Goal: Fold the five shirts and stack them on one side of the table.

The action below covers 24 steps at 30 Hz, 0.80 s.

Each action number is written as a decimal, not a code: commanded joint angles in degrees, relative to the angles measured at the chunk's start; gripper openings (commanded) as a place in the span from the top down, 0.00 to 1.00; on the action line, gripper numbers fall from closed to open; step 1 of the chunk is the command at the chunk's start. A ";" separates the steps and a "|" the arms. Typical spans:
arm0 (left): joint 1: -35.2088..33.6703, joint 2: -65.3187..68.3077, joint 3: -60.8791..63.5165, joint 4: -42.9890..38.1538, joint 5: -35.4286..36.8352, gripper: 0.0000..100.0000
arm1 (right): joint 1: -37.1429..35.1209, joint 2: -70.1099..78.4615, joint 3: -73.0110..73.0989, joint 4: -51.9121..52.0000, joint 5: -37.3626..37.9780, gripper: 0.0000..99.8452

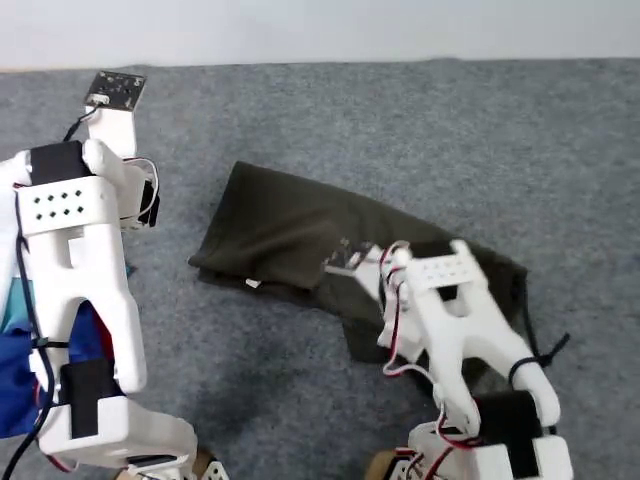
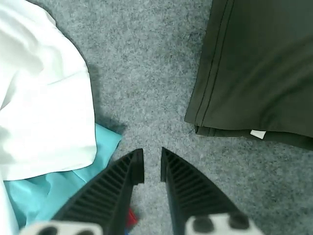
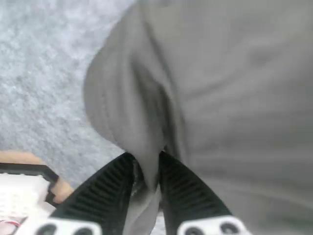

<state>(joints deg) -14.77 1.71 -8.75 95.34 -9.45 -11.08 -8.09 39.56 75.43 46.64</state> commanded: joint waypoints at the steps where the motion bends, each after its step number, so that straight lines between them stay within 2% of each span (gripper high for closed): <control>1: 0.53 -2.73 -0.40 -1.05 0.35 0.93 | 2.15 -0.22 -7.12 1.36 1.85 0.99; 7: 0.53 -2.64 -0.40 -1.05 0.35 0.93 | 2.51 2.51 -11.96 1.10 2.55 0.99; 18: 2.29 -2.73 2.95 -1.49 0.35 0.93 | 7.78 19.82 -31.12 1.01 2.20 0.99; 24: 2.29 -2.81 2.95 -2.20 0.35 0.93 | 7.87 26.24 -36.92 1.01 2.20 0.97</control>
<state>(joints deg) -13.10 1.63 -5.58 94.64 -9.45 -3.52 17.49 7.12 76.22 48.75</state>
